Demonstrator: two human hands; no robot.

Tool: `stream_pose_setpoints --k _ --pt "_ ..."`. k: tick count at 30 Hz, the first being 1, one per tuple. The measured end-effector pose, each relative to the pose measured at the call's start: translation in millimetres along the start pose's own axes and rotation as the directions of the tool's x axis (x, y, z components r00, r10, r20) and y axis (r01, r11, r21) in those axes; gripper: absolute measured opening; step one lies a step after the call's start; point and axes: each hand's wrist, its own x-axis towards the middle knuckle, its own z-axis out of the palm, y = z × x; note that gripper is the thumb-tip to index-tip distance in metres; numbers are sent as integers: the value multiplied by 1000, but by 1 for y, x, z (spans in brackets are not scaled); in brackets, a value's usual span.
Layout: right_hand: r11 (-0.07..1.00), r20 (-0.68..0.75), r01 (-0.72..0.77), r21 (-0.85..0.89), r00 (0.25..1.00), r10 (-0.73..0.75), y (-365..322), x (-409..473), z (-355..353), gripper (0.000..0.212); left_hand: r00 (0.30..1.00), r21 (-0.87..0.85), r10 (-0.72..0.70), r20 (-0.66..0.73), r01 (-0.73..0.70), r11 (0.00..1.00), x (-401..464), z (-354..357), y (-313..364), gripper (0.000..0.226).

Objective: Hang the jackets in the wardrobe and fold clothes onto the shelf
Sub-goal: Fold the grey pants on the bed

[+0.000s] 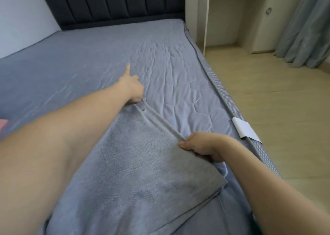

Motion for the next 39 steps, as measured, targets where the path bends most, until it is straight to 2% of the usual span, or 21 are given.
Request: stream_pose_setpoints --k 3,5,8,10,11,12,14,15,18,22,24,26,27,29,31,33,34,35,37,38,39 --pt "991 153 -20 132 988 -1 5 -6 -3 43 987 -123 -157 -41 150 981 -6 1 29 44" --pt "984 365 -96 152 931 35 8 -13 -8 54 952 -403 -261 -161 178 898 -28 -4 47 47" --pt "990 488 -114 83 871 59 13 -20 -11 36 871 -845 -414 -263 -1 534 -104 -3 71 25" --pt "988 452 -78 135 892 9 12 -23 -9 24 978 -951 -127 -166 -125 282 -177 4 90 44" --pt "981 407 -45 189 913 -36 8 -24 -9 19 992 -954 80 -95 -114 276 -215 6 102 63" --pt "963 341 -3 271 935 -93 4 -25 -9 14 977 -917 207 -48 -126 379 -249 9 114 75" --pt "882 176 84 463 967 -184 -7 -24 -8 8 984 -741 157 -80 -164 651 -294 9 135 77" --pt "831 121 113 544 970 -211 -14 -23 -7 12 992 -680 93 -87 -127 722 -302 5 141 69" --pt "679 90 143 720 951 -296 -36 -25 3 18 999 -644 4 -36 -26 764 -295 6 134 40" --pt "450 32 153 880 926 -377 -53 -25 17 34 979 -699 92 180 61 713 -282 39 74 7" --pt "598 33 240 765 912 -409 -53 -23 23 39 945 -837 167 281 156 525 -281 62 45 16" --pt "841 15 343 418 923 -384 -56 -20 31 25 911 -919 221 349 286 273 -279 78 18 10" --pt "901 -29 364 234 929 -368 -64 -19 34 20 905 -921 219 364 315 230 -276 84 4 6" --pt "927 -227 373 -20 902 -368 -88 -11 32 28 923 -908 150 353 299 294 -258 91 -26 8" --pt "906 -454 400 -139 787 -418 -122 5 25 29 957 -898 -11 289 275 343 -229 96 -59 11" --pt "878 -576 442 -180 677 -459 -158 25 18 16 944 -906 -235 234 299 299 -197 112 -90 9" --pt "879 -590 430 -205 662 -461 -175 37 16 14 905 -915 -370 209 315 254 -179 125 -100 6" --pt "897 -585 366 -250 681 -441 -186 47 16 23 832 -920 -509 218 350 177 -166 139 -101 12" --pt "927 -586 125 -352 743 -323 -196 72 26 59 653 -911 -657 377 389 -135 -150 173 -81 47" --pt "929 -585 20 -370 771 -250 -195 85 35 77 609 -873 -626 488 338 -353 -147 188 -60 64" --pt "930 -565 -37 -365 803 -191 -190 97 46 89 620 -796 -545 564 232 -559 -146 201 -35 75"
